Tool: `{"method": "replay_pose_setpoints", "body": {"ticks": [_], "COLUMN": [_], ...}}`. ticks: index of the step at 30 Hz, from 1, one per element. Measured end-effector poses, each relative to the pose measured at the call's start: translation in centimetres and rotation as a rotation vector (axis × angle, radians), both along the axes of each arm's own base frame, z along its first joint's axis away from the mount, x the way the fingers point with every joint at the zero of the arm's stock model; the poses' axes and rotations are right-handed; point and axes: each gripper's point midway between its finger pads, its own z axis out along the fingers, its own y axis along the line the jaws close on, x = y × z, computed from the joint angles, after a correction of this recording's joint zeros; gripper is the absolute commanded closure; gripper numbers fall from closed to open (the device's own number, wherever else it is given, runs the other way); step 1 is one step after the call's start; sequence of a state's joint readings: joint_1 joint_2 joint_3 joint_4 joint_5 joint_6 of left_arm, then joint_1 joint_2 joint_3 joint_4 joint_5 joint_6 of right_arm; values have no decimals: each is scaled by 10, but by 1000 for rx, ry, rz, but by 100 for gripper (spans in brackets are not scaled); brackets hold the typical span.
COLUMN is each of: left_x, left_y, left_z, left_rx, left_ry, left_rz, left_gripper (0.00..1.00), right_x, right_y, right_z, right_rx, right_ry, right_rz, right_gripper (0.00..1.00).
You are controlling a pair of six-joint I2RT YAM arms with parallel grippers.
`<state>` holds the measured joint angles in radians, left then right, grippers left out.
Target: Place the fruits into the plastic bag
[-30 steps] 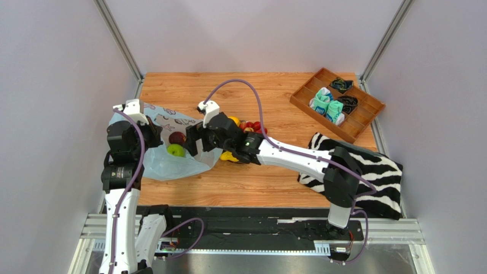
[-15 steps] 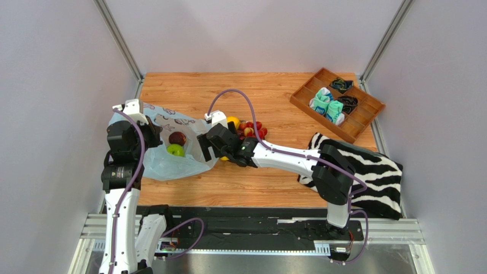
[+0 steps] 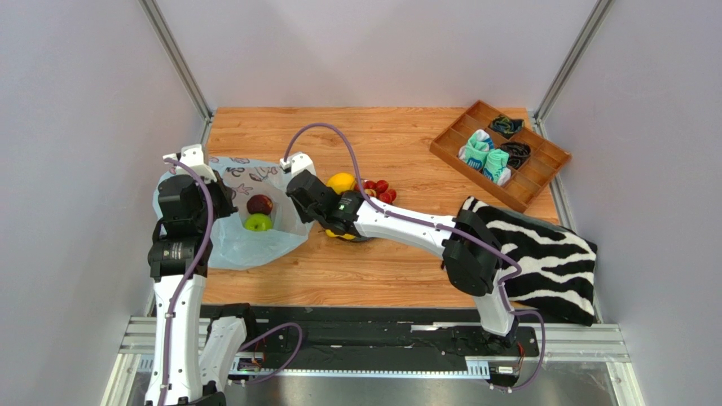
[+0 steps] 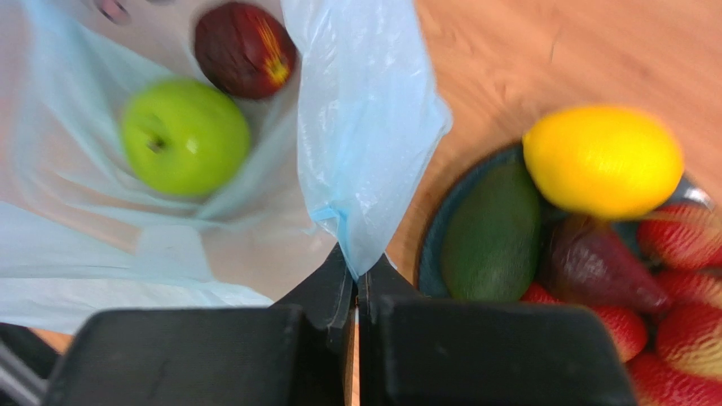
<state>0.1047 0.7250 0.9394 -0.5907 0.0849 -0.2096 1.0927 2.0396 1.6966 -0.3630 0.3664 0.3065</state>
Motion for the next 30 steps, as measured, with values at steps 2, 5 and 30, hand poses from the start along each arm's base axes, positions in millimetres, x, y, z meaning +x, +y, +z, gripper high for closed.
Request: {"method": "replay_pose_setpoints", "body": {"ticks": [2,5,30], "left_x": [-3,-12,-19], "left_y": [6,20,46], "left_z": [8,42,-2], "left_rx": [10,47,102], "left_ry": [5,-47,17], "left_rz": [34,111,249], "left_gripper": [100,100,100], "right_x": [3,-1,-17], "right_y": [10,18,56], "right_z": [30,79,146], "right_rx": [50,137,327], "right_ry": [-38,-81,-77], "right_rz": [25,70,191], "right_gripper": [100,100,61]}}
